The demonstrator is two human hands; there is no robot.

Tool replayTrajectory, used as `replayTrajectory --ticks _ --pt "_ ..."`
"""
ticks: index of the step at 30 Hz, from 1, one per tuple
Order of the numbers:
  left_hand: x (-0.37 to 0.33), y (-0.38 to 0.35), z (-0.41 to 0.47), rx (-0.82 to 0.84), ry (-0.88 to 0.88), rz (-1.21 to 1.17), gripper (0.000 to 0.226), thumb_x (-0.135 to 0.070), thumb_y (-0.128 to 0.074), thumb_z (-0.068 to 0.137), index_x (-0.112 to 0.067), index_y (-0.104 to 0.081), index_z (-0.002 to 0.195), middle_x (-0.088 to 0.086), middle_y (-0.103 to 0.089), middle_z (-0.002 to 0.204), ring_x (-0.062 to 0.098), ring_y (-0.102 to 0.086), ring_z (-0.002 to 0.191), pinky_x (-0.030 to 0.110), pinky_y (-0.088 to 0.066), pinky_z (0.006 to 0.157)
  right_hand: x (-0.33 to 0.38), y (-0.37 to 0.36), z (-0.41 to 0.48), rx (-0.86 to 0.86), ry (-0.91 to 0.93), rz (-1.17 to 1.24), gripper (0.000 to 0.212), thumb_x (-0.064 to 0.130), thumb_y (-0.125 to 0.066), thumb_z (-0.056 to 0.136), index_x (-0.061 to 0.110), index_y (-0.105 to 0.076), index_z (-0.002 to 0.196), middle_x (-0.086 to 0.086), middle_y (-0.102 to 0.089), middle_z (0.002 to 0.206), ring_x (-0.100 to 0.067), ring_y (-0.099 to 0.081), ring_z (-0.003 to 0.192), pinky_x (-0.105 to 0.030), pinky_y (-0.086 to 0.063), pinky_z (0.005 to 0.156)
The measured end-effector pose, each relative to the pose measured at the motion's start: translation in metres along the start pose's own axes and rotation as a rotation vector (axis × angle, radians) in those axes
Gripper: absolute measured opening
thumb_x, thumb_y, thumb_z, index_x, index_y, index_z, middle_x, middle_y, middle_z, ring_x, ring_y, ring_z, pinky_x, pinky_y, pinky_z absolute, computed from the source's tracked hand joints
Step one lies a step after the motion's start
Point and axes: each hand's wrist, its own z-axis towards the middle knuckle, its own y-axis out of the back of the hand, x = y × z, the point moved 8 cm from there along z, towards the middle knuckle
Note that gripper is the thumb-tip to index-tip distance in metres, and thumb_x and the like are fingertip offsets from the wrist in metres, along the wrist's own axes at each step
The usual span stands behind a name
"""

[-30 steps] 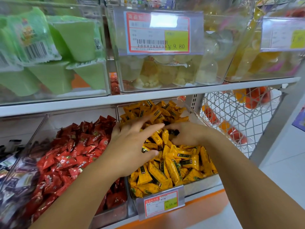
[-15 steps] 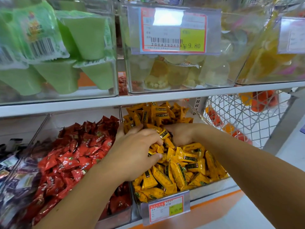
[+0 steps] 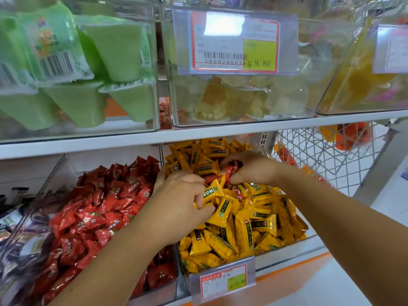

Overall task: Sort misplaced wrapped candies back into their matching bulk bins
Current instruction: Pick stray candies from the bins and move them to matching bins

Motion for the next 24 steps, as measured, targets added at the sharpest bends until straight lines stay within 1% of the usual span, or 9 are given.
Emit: replayTrajectory --ticks 2,7,9,12,13,15,17,20,24 --pt "0.0 0.001 0.0 0.0 0.011 0.008 0.032 -0.052 -0.06 0.085 -0.029 -0.049 0.066 -0.024 -0.041 0.137 -0.002 -0.02 0.134 0.037 0.004 0.118 0.002 0.006 -0.006 -0.026 -0.004 0.103 0.045 0.01 -0.072 0.077 0.028 -0.06 0.116 0.017 -0.057 0.093 0.001 -0.055 0.082 -0.011 -0.044 0.066" --pt "0.002 0.004 0.001 -0.052 0.022 0.011 0.032 -0.051 -0.062 0.084 -0.031 -0.047 0.064 -0.016 -0.041 0.139 0.009 -0.021 0.134 0.03 -0.008 0.114 0.009 0.016 -0.014 -0.072 0.019 0.331 0.047 -0.001 -0.073 0.074 0.017 -0.063 0.117 -0.004 -0.071 0.095 -0.019 -0.072 0.083 -0.028 -0.054 0.088" --pt "0.004 0.004 0.001 -0.076 0.037 0.019 0.031 -0.052 -0.062 0.083 -0.027 -0.053 0.068 -0.012 -0.041 0.139 0.014 -0.02 0.135 0.029 -0.009 0.111 0.015 0.02 -0.018 -0.1 0.049 0.376 0.046 -0.005 -0.073 0.071 0.014 -0.066 0.112 -0.006 -0.072 0.094 -0.021 -0.071 0.083 -0.033 -0.055 0.087" --pt "0.006 0.005 0.002 -0.115 0.073 0.03 0.036 -0.058 -0.064 0.079 -0.023 -0.057 0.077 -0.005 -0.043 0.131 0.018 -0.022 0.133 0.031 -0.017 0.108 0.022 0.024 -0.028 -0.166 0.058 0.4 0.048 -0.002 -0.075 0.068 0.022 -0.066 0.108 0.002 -0.072 0.089 -0.006 -0.069 0.079 -0.02 -0.051 0.075" --pt "0.007 0.008 0.002 -0.146 0.082 0.02 0.04 -0.063 -0.065 0.075 -0.024 -0.056 0.08 -0.005 -0.044 0.124 0.017 -0.027 0.127 0.031 -0.023 0.104 0.026 0.026 -0.032 -0.198 0.065 0.36 0.048 0.002 -0.077 0.067 0.025 -0.066 0.108 0.006 -0.071 0.088 0.0 -0.066 0.079 -0.016 -0.048 0.073" --pt "0.007 0.015 0.0 -0.23 0.09 -0.021 0.053 -0.071 -0.065 0.066 -0.026 -0.051 0.092 -0.006 -0.043 0.112 0.015 -0.034 0.114 0.029 -0.031 0.093 0.036 0.023 -0.041 -0.247 0.083 0.247 0.049 0.011 -0.079 0.068 0.028 -0.065 0.112 0.011 -0.069 0.095 0.002 -0.062 0.084 -0.016 -0.048 0.075" --pt "0.005 0.02 -0.001 -0.287 0.061 -0.057 0.069 -0.072 -0.065 0.063 -0.029 -0.048 0.114 -0.006 -0.044 0.12 0.016 -0.034 0.12 0.03 -0.032 0.098 0.049 0.012 -0.048 -0.253 0.141 0.202 0.049 0.009 -0.076 0.072 0.026 -0.064 0.115 0.01 -0.065 0.101 0.001 -0.059 0.084 -0.01 -0.046 0.075" --pt "0.004 0.018 -0.001 -0.245 0.027 -0.108 0.087 -0.063 -0.072 0.065 -0.034 -0.037 0.139 -0.008 -0.045 0.136 0.015 -0.034 0.129 0.033 -0.031 0.108 0.06 -0.015 -0.053 -0.179 0.256 0.227 0.045 0.005 -0.075 0.072 0.026 -0.067 0.112 0.012 -0.063 0.108 0.004 -0.059 0.088 -0.008 -0.045 0.075" --pt "0.003 0.014 0.0 -0.201 0.009 -0.157 0.072 -0.044 -0.072 0.08 -0.038 -0.036 0.143 -0.015 -0.056 0.122 0.011 -0.045 0.119 0.036 -0.038 0.104 0.053 -0.011 -0.061 -0.22 0.272 0.276 0.044 0.01 -0.077 0.076 0.032 -0.066 0.113 0.016 -0.06 0.119 0.005 -0.055 0.106 -0.009 -0.043 0.087"
